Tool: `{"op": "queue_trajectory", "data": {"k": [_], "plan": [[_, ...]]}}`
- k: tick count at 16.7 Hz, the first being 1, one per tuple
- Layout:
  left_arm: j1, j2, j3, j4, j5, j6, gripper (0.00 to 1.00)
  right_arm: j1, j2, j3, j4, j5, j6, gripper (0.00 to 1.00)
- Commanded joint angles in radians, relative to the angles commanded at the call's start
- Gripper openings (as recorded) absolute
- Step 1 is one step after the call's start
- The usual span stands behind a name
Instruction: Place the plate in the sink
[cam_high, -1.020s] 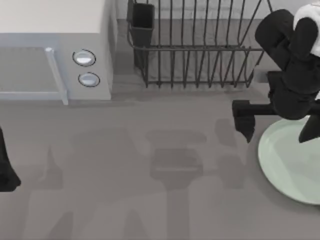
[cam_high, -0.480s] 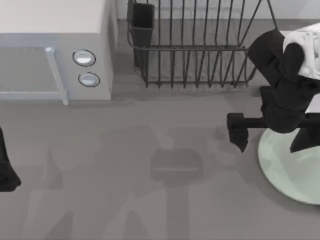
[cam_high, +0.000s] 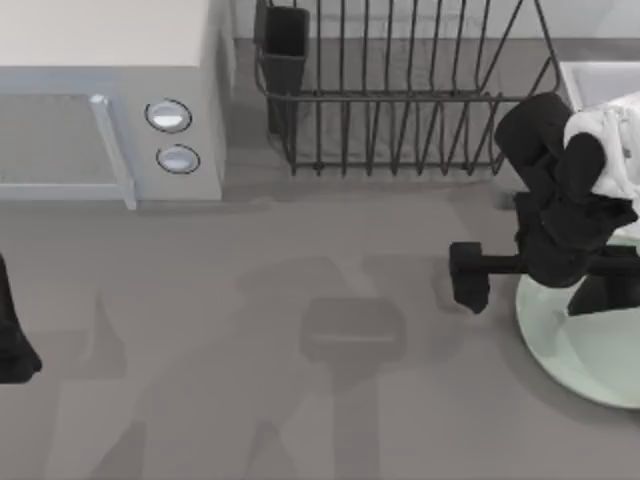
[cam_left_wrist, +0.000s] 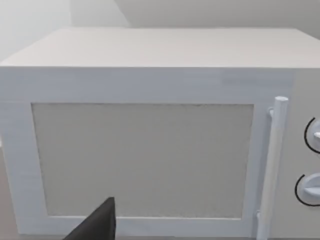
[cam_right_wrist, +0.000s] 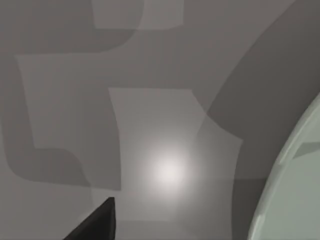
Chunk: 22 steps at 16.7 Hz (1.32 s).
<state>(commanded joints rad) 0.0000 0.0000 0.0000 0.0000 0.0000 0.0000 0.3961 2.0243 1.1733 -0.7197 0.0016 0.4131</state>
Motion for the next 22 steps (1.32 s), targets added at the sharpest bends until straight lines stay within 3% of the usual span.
{"op": "queue_trajectory", "data": {"k": [2,15,22], "plan": [[0.000,0.000,0.000,0.000,0.000,0.000,1.00,0.000,0.000,0.000,0.000,0.000,0.000,1.00],[0.000,0.000,0.000,0.000,0.000,0.000,1.00,0.000,0.000,0.000,0.000,0.000,0.000,0.02],[0.000,0.000,0.000,0.000,0.000,0.000,1.00,0.000,0.000,0.000,0.000,0.000,0.000,0.00]]}}
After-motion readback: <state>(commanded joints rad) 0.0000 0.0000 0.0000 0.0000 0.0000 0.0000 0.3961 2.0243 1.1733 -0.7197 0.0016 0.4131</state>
